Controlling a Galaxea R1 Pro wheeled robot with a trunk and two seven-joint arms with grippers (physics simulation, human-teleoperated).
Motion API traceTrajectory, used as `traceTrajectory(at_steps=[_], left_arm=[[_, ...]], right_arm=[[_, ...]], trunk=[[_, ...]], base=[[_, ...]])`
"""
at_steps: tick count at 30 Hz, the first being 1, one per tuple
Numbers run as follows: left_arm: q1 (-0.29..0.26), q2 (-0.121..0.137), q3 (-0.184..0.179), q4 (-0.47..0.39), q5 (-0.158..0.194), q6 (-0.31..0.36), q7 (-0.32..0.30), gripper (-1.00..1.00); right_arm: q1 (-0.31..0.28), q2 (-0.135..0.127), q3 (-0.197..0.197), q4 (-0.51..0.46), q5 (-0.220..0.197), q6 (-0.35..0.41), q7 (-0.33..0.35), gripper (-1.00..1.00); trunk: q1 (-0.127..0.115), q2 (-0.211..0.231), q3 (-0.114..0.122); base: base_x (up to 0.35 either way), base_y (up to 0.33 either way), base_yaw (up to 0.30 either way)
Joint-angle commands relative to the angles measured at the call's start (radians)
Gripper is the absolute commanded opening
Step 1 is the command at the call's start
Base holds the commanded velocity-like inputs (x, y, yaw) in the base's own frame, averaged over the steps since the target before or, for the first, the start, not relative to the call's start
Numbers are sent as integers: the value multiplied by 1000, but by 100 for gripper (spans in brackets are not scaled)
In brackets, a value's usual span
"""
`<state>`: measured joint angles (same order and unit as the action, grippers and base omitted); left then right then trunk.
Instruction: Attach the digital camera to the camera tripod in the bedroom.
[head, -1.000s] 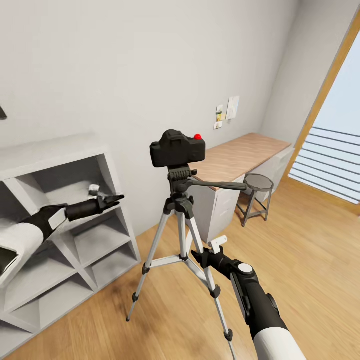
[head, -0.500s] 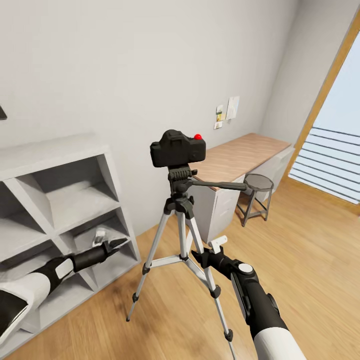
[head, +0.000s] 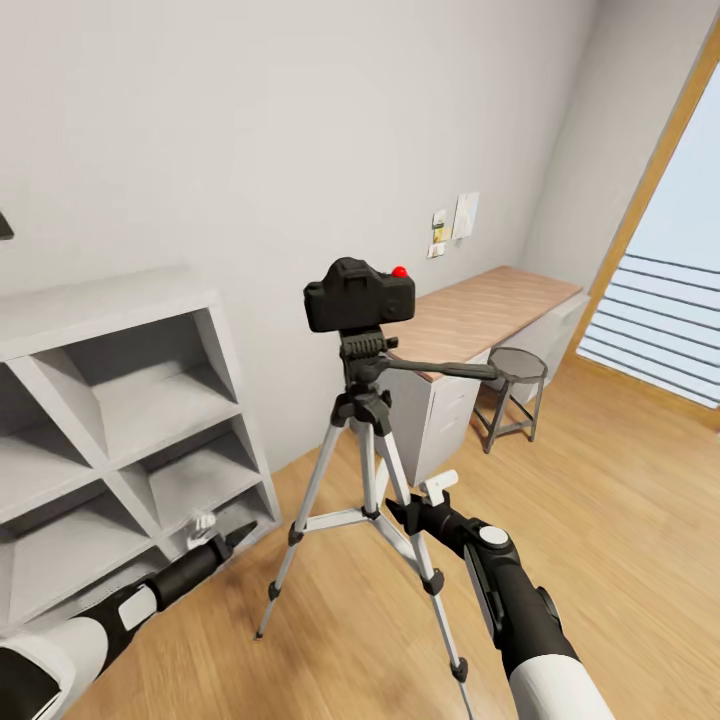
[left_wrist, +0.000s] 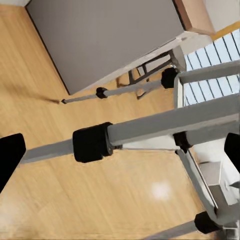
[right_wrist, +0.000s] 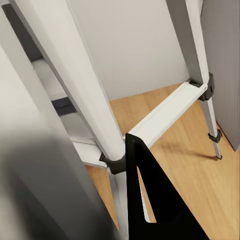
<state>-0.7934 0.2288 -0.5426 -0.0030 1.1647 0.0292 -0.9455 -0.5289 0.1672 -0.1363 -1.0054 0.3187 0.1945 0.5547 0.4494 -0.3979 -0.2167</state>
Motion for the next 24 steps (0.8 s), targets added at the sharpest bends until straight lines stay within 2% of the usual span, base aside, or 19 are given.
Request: traceTrajectory(at_steps=[1, 5, 6, 12, 17, 24], left_arm=[[5, -6, -14, 0, 3, 9, 3, 100], [28, -28, -40, -1, -21, 31, 25, 100], [34, -30, -40, -2, -16, 37, 31, 100], [68, 2, -41, -5, 14, 71, -3, 100], [95, 5, -42, -6, 17, 84, -31, 100], [99, 6, -42, -4, 18, 84, -69, 100]], right_arm=[[-1, 1, -5, -2, 12, 1, 8, -100], [-1, 1, -7, 0, 11, 6, 16, -100], [-1, 1, -7, 0, 11, 6, 17, -100], [0, -23, -4, -6, -6, 5, 20, -100], [0, -28, -1, -8, -9, 1, 20, -100], [0, -29, -2, -10, -7, -1, 22, -100]], trunk=[[1, -2, -2], [1, -2, -2], [1, -2, -2], [1, -2, -2], [1, -2, -2], [1, -2, -2]], base=[[0, 0, 0], [0, 0, 0], [0, 0, 0], [0, 0, 0], [0, 0, 0], [0, 0, 0]])
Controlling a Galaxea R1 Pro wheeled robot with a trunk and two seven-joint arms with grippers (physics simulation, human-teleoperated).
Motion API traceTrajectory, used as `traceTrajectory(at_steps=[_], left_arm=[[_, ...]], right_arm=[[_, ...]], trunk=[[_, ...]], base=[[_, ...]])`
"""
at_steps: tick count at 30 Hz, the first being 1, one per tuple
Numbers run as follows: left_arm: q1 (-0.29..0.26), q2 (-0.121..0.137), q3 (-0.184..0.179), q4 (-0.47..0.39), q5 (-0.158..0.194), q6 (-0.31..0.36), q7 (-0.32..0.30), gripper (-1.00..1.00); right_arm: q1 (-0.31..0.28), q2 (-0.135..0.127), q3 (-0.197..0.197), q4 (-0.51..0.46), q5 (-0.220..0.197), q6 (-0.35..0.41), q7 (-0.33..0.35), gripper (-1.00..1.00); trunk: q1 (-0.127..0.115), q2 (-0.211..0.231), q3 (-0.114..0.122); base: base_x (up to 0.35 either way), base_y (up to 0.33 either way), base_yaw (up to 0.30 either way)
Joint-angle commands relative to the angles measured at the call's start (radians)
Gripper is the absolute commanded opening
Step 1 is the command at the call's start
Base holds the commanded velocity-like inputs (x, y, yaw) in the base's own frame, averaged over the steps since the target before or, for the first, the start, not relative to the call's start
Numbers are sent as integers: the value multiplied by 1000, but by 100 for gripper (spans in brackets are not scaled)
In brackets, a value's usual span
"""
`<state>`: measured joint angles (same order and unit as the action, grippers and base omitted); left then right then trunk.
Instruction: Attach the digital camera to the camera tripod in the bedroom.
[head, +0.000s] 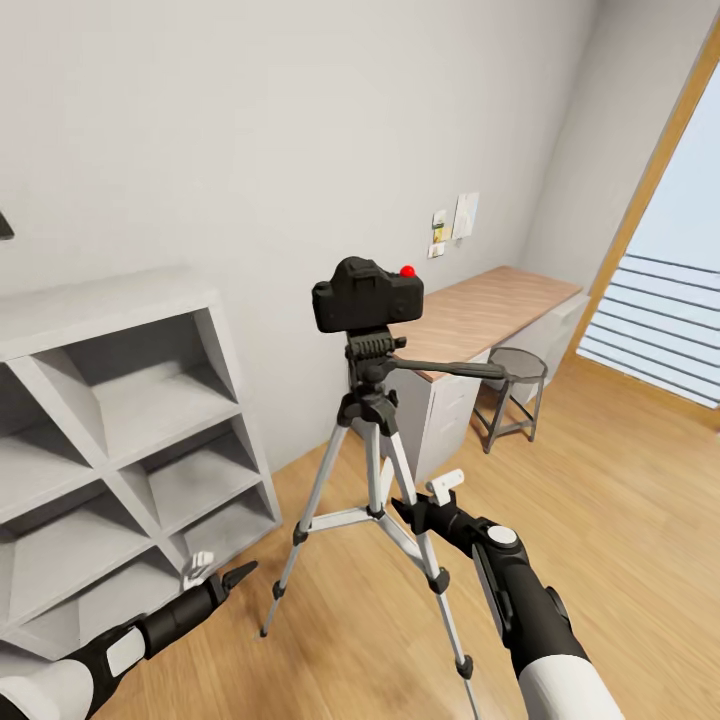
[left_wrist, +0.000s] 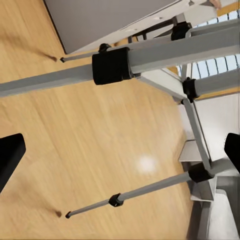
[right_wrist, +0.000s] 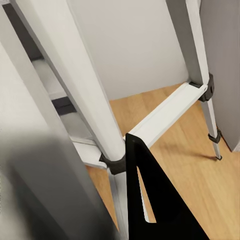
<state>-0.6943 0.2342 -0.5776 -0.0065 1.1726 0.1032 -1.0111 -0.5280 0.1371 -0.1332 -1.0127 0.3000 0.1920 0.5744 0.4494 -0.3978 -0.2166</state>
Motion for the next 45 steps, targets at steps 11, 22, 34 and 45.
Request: traceTrajectory(at_steps=[11, 22, 34, 45], left_arm=[[-1, 0, -7, 2, 12, 11, -65, 100], [-1, -1, -7, 2, 12, 11, -99, 100], [-1, -18, -7, 2, 13, 12, -76, 100], [-1, -24, -7, 2, 13, 12, -39, 100]], right_arm=[[-1, 1, -4, -2, 24, 9, 5, 100], [-1, 1, -7, -1, 23, 4, 4, 100], [-1, -1, -8, -2, 22, -2, -1, 100], [-1, -1, -9, -3, 22, -2, -1, 100]], trunk=[[1, -2, -2], [1, -2, -2], [1, -2, -2], [1, -2, -2]], base=[[0, 0, 0], [0, 0, 0], [-151, -136, 0], [-23, -24, 0]])
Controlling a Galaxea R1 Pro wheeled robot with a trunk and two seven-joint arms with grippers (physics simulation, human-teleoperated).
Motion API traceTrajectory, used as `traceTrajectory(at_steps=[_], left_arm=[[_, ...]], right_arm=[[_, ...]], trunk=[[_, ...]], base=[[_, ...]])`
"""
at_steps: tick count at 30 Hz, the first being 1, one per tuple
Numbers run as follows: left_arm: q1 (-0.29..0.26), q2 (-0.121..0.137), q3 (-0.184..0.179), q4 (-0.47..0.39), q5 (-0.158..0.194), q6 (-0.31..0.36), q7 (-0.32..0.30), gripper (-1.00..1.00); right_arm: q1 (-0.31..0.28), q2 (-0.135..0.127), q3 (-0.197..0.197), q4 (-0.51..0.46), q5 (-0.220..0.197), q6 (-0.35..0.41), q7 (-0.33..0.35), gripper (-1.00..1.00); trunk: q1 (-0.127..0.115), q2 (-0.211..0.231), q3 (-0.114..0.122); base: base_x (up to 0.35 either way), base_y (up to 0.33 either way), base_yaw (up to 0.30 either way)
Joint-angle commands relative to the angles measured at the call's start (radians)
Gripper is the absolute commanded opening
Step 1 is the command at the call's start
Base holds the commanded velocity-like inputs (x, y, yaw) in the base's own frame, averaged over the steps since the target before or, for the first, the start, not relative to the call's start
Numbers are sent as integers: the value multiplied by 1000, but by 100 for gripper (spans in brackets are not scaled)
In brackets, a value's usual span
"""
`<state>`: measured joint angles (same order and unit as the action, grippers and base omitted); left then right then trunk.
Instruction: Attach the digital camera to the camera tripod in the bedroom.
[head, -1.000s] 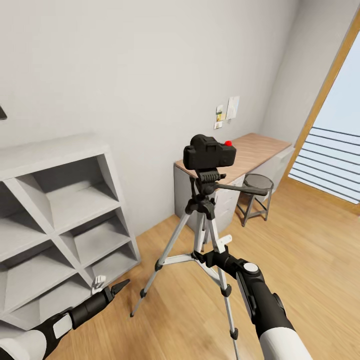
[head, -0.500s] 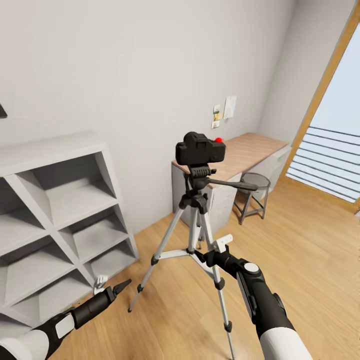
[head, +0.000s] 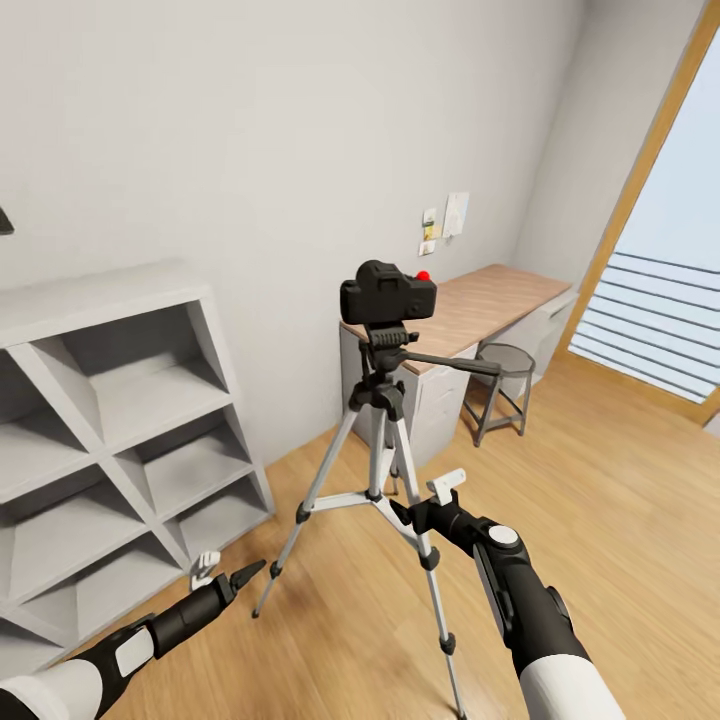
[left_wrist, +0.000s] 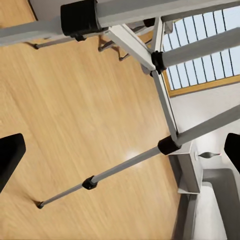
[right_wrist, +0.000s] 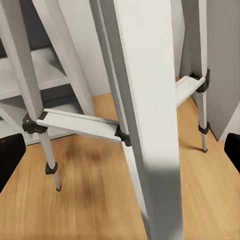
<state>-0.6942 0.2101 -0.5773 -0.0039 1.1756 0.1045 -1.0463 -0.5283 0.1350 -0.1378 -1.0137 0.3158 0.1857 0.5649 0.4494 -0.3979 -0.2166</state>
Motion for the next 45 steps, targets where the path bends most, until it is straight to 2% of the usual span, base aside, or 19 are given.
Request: traceTrajectory(at_steps=[1, 4, 14, 24, 31, 45], left_arm=[[-1, 0, -7, 0, 10, 11, -3, 100], [-1, 0, -8, -1, 10, 11, 0, 100], [-1, -3, -8, -1, 9, 11, 72, 100], [-1, -2, -7, -1, 10, 11, 77, 100], [-1, -1, -7, 1, 10, 12, 74, 100], [-1, 1, -7, 1, 11, 17, 71, 100]], right_arm=[[-1, 2, -5, -2, 6, 4, 8, 100], [-1, 2, -5, -3, 6, 4, 8, 100], [-1, 2, -5, -8, 6, 6, 6, 100], [-1, 1, -5, -8, 6, 6, 7, 100], [-1, 1, -3, -8, 6, 6, 10, 100], [-1, 1, -2, -11, 10, 9, 9, 100]], trunk=[[1, -2, -2], [1, -2, -2], [1, -2, -2], [1, -2, -2], [1, -2, -2], [1, -2, -2]], base=[[-3, -33, 0], [-2, -106, 0], [0, -251, 0], [0, -247, 0], [-13, -51, 0], [-295, -79, 0]])
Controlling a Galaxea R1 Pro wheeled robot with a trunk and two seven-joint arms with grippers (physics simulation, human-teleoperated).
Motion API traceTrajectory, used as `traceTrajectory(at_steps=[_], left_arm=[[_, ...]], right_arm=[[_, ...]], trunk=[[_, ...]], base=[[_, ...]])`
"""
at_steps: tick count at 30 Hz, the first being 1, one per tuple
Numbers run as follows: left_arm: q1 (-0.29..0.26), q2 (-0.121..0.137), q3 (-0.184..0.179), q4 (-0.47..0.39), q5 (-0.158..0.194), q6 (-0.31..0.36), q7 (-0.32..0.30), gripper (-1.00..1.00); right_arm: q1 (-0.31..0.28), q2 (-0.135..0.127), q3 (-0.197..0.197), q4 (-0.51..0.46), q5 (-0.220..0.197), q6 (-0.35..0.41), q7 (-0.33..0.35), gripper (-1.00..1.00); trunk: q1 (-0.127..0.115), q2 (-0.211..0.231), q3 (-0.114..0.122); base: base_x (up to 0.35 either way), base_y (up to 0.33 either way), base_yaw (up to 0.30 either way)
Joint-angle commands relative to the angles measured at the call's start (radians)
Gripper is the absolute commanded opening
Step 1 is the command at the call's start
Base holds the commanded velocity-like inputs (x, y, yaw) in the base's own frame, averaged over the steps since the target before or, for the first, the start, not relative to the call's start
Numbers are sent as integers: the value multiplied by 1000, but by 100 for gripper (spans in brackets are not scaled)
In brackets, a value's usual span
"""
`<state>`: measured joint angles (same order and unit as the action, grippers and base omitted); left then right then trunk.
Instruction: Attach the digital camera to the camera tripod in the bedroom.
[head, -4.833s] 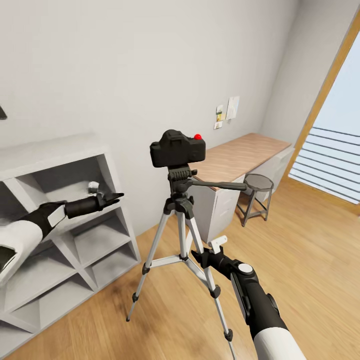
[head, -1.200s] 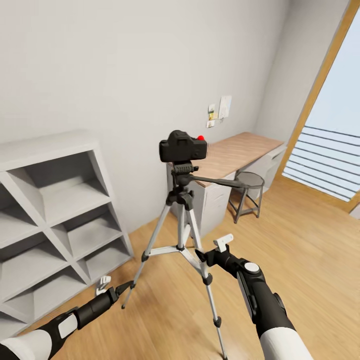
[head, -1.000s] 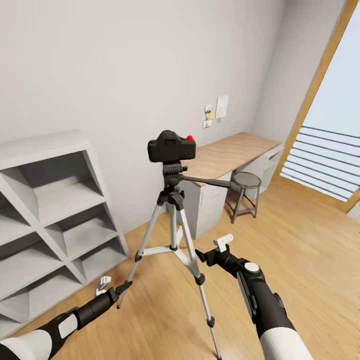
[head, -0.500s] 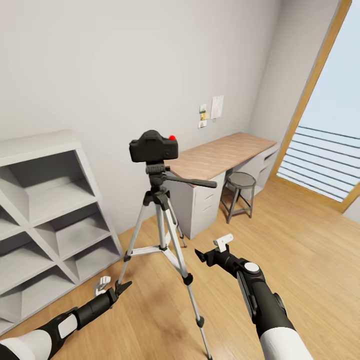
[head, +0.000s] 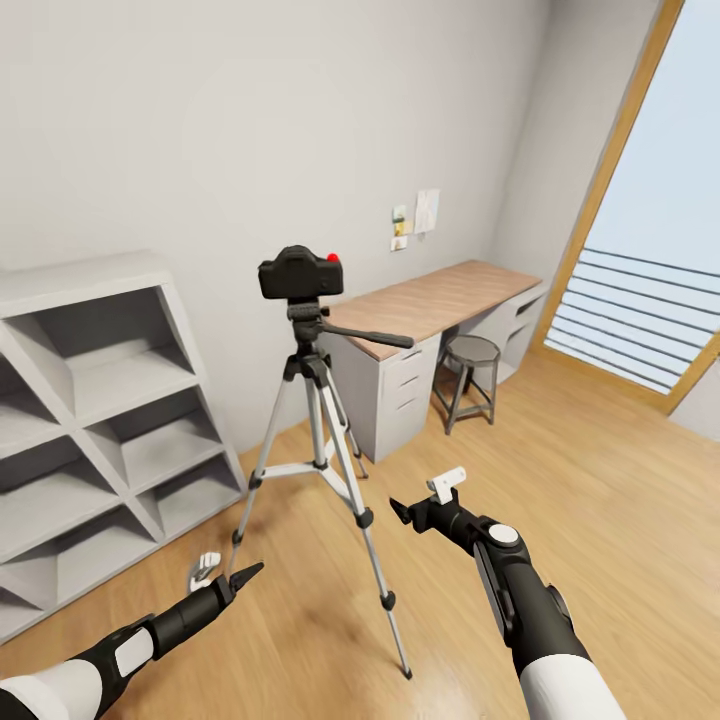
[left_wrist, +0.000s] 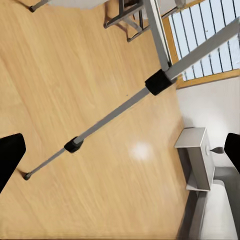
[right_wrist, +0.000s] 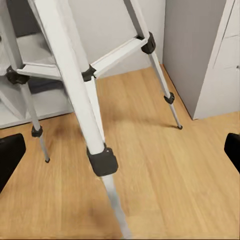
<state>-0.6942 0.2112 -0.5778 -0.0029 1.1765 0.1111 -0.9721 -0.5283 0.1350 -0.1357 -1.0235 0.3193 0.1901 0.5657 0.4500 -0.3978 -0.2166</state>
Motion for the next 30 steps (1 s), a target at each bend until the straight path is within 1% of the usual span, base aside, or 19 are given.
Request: traceTrajectory(at_steps=[1, 7, 22, 23, 24, 29, 30], left_arm=[[-1, 0, -7, 0, 10, 11, -3, 100], [-1, 0, -7, 0, 11, 12, -1, 100], [-1, 0, -7, 1, 11, 13, 11, 100], [-1, 0, -7, 1, 11, 13, 117, 100], [-1, 0, -7, 0, 11, 13, 135, 100], [-1, 0, -7, 1, 11, 13, 188, 100], [-1, -1, -7, 1, 11, 15, 251, 100]], right_arm=[[-1, 1, -4, -2, 7, 5, 8, 100], [-1, 1, -4, -5, 9, 10, 9, 100], [-1, 1, -5, -5, 6, 12, 10, 100], [-1, 1, -5, -4, 5, 13, 10, 100], [-1, 1, -5, -4, 4, 13, 10, 100], [-1, 0, -6, -4, 4, 13, 11, 100], [-1, -5, -7, -3, 1, 15, 10, 100]], trunk=[[0, -2, -2], [0, -2, -2], [0, -2, -2], [0, -2, -2], [0, -2, -2], [0, -2, -2], [0, -2, -2]], base=[[-332, -83, 0], [-319, -79, 0], [-28, -7, 0], [0, 0, 0], [0, 0, 0], [0, 0, 0], [0, 0, 0]])
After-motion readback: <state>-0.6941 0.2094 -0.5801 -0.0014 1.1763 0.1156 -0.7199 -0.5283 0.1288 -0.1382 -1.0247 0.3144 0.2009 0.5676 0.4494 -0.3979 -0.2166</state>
